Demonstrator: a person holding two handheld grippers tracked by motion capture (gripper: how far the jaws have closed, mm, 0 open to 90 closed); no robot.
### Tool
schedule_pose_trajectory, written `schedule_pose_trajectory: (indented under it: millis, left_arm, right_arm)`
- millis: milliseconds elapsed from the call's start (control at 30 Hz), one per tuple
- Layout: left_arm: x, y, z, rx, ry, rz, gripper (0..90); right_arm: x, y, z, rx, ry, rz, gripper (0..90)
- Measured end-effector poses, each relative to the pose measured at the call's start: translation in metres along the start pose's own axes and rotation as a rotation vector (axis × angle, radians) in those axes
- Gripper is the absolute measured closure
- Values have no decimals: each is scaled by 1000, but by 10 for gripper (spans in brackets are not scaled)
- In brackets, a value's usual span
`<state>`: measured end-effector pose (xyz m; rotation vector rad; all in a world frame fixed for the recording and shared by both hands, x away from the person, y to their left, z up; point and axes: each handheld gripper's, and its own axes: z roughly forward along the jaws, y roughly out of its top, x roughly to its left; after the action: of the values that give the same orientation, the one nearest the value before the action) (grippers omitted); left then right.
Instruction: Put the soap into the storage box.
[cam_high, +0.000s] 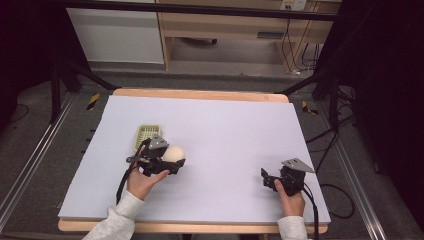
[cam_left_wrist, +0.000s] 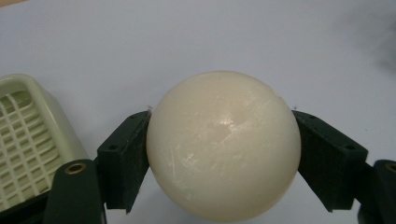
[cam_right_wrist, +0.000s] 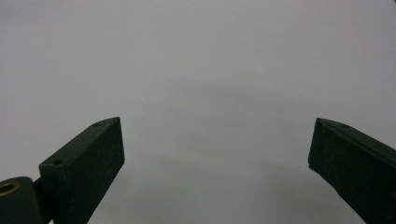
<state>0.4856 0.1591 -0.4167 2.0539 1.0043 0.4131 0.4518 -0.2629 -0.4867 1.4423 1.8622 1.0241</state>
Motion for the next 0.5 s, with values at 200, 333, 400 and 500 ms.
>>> schedule_pose_trajectory:
  millis: [200, 333, 400, 500]
  left_arm:
    - [9, 2, -3, -6, 13, -19, 238]
    - [16, 4, -4, -9, 20, -30, 238]
    - [19, 5, -4, -9, 25, -35, 238]
    - [23, 6, -4, -6, 32, -38, 238]
  right_arm:
    - [0, 0, 0, 0, 0, 0, 40]
    - [0, 0, 0, 0, 0, -1, 40]
    - [0, 0, 0, 1, 1, -2, 40]
    - [0, 0, 0, 0, 0, -1, 40]
